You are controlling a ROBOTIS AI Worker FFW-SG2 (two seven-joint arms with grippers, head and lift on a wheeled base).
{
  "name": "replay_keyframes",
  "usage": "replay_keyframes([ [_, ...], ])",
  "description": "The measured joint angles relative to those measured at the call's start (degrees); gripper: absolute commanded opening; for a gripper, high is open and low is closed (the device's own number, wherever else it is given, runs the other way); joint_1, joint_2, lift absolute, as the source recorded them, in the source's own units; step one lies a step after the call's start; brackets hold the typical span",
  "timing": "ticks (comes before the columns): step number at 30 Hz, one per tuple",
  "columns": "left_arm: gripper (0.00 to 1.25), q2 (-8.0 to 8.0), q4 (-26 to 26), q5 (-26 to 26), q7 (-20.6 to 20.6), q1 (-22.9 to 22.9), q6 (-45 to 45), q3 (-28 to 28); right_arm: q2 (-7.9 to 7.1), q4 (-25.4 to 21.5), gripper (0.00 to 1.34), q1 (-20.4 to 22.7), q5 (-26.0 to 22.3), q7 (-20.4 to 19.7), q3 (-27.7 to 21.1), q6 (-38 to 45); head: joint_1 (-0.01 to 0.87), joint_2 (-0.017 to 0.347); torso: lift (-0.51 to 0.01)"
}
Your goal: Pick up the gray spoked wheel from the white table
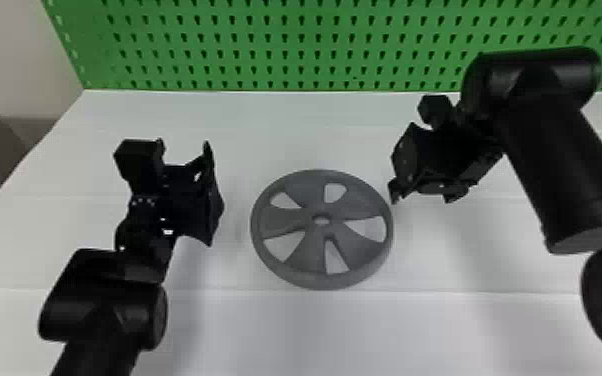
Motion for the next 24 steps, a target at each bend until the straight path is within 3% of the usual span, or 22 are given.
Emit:
replay_keyframes([
  [4, 0.82, 0.14, 0.0, -0.2, 0.0, -0.2, 0.1, -0.1, 2.12, 0.0, 1.23, 0.7, 0.6, 0.0, -2.5, 0.0, 0.782, 0.057, -0.097],
  [8, 0.81, 0.25, 0.0, -0.3, 0.0, -0.4, 0.2, -0.3, 3.31, 0.0, 1.23, 1.0, 0.6, 0.0, -3.6, 0.0, 0.782, 0.057, -0.097],
  [24, 0.81, 0.97, 0.0, -0.1, 0.0, -1.1, 1.2, -1.0, 3.61, 0.0, 1.23, 0.8, 0.6, 0.0, -1.7, 0.0, 0.782, 0.057, -0.097],
])
